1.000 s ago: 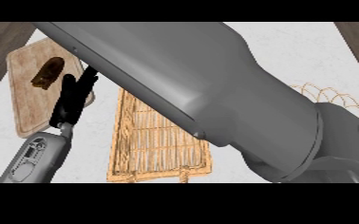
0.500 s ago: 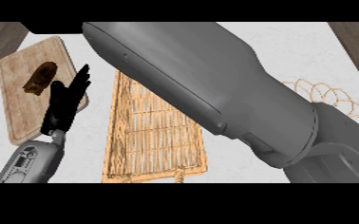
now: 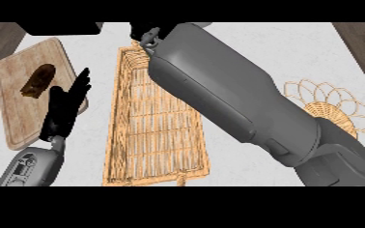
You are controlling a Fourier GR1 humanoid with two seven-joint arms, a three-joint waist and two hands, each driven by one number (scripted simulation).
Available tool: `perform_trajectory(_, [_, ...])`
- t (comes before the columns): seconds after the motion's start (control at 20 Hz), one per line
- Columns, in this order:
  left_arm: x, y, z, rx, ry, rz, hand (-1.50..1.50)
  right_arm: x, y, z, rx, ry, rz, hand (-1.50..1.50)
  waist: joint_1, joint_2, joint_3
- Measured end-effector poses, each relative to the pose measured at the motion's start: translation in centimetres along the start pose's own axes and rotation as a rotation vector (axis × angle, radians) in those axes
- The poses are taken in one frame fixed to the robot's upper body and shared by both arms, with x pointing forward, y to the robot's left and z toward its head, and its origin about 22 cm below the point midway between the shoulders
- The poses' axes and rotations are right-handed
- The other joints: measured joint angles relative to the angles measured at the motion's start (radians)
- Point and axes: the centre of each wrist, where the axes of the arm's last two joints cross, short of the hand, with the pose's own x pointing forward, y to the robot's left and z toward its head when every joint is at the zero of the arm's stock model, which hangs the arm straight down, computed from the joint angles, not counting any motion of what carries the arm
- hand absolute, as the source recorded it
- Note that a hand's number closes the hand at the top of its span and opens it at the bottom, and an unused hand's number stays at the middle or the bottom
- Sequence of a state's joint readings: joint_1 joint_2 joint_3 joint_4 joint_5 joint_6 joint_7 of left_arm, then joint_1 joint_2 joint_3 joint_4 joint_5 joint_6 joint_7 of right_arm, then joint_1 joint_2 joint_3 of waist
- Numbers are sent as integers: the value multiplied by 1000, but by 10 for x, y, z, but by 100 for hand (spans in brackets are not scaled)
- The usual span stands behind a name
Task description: Pick the cupcake from the placemat and place it in the basket
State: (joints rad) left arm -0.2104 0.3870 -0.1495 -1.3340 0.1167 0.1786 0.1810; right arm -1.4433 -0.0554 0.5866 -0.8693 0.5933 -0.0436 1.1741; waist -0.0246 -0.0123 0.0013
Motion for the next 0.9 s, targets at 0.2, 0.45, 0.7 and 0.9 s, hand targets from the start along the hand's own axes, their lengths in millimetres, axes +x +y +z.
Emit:
perform_trajectory(0.2, [1, 3, 0, 8, -4, -6, 0, -18, 14, -4, 51, 47, -78, -150, 0, 1, 0])
perform_trajectory(0.45, [2, 6, 1, 1, -2, -7, 0, -40, 34, 0, 40, 57, -169, -150, 3, 3, 0])
perform_trajectory(0.7, [3, 5, 2, 3, -2, -2, 0, -56, 32, 6, -78, 43, -265, -150, 2, 3, 0])
perform_trajectory(0.9, [5, 4, 3, 5, -1, -3, 0, -70, 23, 5, -214, 54, -324, -150, -1, 0, -1])
